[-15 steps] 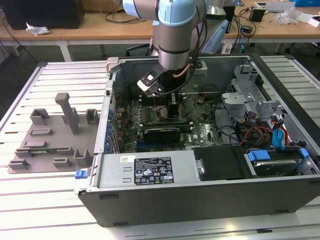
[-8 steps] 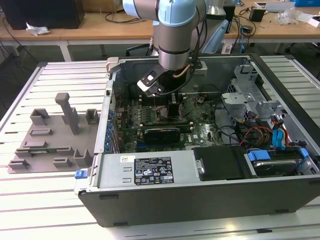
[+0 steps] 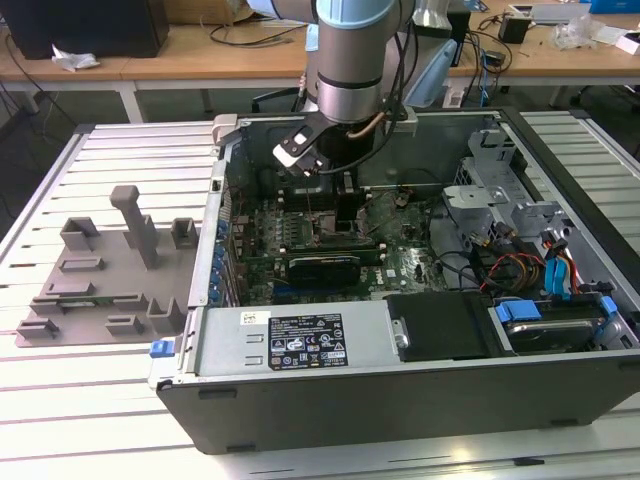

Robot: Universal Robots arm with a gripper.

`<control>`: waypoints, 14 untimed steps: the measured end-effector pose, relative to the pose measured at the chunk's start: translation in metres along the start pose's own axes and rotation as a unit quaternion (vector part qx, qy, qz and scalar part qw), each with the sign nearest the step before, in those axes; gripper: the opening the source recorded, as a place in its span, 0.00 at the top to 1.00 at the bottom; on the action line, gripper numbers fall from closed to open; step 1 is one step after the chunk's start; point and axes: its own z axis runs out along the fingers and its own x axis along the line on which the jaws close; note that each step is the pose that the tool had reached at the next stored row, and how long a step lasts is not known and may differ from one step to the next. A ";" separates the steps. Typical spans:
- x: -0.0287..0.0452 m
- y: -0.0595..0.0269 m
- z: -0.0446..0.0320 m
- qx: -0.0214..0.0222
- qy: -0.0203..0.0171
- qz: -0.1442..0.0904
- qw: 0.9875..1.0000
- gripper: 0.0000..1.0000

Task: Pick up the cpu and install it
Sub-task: 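Place the cpu into insertion slot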

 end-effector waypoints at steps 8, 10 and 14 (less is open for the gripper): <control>-0.0001 0.0000 -0.0049 0.000 0.000 0.000 1.000 0.40; -0.0001 -0.0001 -0.0050 0.000 0.000 0.000 1.000 0.47; -0.0001 -0.0001 -0.0055 0.000 0.000 0.000 1.000 0.83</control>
